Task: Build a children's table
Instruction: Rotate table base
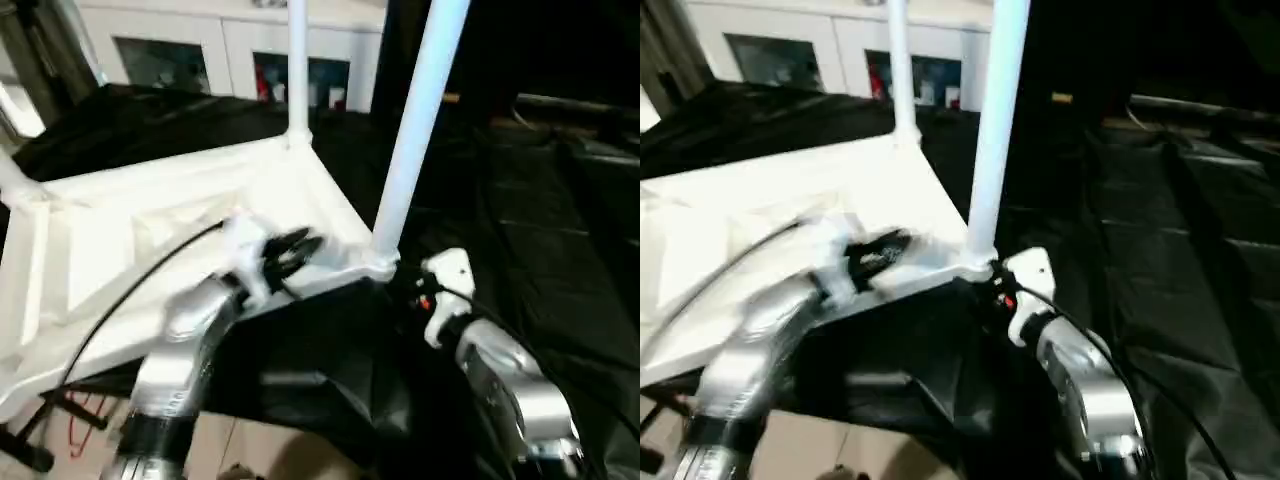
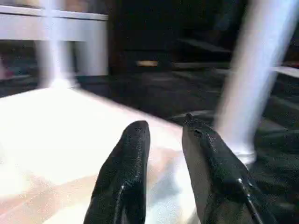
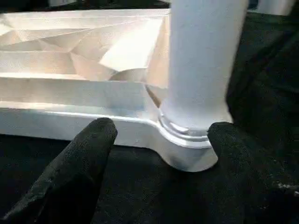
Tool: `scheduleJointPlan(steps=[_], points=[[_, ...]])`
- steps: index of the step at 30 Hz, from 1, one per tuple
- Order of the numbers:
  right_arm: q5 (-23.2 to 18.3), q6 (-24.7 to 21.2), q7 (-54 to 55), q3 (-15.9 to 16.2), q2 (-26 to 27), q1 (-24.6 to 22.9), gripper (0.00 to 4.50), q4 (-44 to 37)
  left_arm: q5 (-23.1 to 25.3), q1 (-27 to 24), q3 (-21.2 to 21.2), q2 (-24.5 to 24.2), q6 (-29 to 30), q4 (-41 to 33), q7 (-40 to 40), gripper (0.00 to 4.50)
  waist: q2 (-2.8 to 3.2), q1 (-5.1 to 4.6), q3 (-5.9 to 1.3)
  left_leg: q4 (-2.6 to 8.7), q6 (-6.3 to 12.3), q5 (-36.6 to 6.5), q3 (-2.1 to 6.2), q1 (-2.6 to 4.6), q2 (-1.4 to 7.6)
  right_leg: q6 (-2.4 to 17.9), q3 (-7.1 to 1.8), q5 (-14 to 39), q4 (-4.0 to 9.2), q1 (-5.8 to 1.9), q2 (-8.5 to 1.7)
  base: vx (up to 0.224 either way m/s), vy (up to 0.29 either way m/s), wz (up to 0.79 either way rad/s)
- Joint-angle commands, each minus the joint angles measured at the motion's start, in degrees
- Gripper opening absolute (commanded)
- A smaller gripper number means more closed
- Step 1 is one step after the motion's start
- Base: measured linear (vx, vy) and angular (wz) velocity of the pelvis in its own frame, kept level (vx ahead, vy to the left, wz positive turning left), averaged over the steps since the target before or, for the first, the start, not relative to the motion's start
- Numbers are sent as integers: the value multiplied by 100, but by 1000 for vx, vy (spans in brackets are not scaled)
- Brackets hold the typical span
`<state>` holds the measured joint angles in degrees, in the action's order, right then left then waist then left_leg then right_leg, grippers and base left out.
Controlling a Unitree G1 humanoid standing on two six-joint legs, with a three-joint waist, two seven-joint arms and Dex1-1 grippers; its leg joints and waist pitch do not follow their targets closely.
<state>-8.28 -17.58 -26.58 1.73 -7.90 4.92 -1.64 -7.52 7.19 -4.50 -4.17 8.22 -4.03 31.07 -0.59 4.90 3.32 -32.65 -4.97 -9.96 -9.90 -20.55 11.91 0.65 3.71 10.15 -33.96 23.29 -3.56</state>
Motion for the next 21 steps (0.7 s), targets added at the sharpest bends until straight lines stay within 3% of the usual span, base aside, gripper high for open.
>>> scheduleJointPlan(steps=[1,4,5,6,7,8,10,11,13,15,21], points=[[-32,-72,138,-115,40,-75,368,-279,35,-273,-151,116,-40,-455,-387,173,-32,-26,-306,386,148,-1670,4,12,143,561,-268,2178,511,-239,-367,0,0,0],[-82,-52,334,-218,113,-197,368,-491,185,-864,-138,150,-337,-879,-517,182,-41,-25,-285,404,136,-1822,28,7,124,256,-266,2562,570,-202,-348,0,0,0],[-61,-22,376,-230,121,-221,368,-512,220,-978,-139,163,-374,-936,-543,182,-16,-22,-280,412,114,-1846,34,7,129,230,-269,2581,571,-195,-348,0,0,0],[-32,31,437,-249,141,-265,368,-543,283,-1162,-149,185,-454,-1013,-582,210,-32,-34,-270,416,99,-1903,32,1,127,167,-268,2614,588,-184,-333,0,0,0],[-32,31,437,-249,141,-265,368,-543,283,-1162,-149,185,-454,-1013,-582,210,-28,-32,-270,408,84,-1979,26,24,111,110,-269,2720,609,-158,-326,0,0,0],[27,-12,597,-291,174,-312,368,-599,305,-1374,-183,238,-412,-1164,-695,210,-14,-30,-274,408,69,-2029,30,40,109,97,-266,2752,608,-149,-319,0,0,0],[47,-107,739,-351,210,-358,368,-661,332,-1582,-209,278,-410,-1299,-779,210,-37,-52,-259,426,48,-2072,50,-16,110,73,-257,2783,610,-183,-330,0,0,0],[14,-161,866,-454,242,-427,368,-750,348,-1927,-164,256,-372,-1521,-799,210,-48,-51,-275,410,43,-2121,49,16,104,20,-257,2850,612,-164,-321,0,0,0],[175,88,857,-390,115,-578,368,-877,379,-2335,-81,238,-302,-1762,-896,210,-36,-53,-261,415,43,-2178,57,-2,109,-58,-258,2936,631,-158,-320,0,0,0],[298,100,959,-395,82,-652,368,-897,357,-2518,-41,243,-270,-1879,-901,210,-47,-77,-255,409,54,-2223,49,-3,84,-106,-252,2989,646,-145,-298,0,0,0],[106,55,1051,-525,131,-840,368,-930,482,-2957,165,312,-368,-2091,-1027,210,-39,-124,-236,408,53,-2466,72,14,73,-211,-220,3245,706,-119,-286,0,0,0]])
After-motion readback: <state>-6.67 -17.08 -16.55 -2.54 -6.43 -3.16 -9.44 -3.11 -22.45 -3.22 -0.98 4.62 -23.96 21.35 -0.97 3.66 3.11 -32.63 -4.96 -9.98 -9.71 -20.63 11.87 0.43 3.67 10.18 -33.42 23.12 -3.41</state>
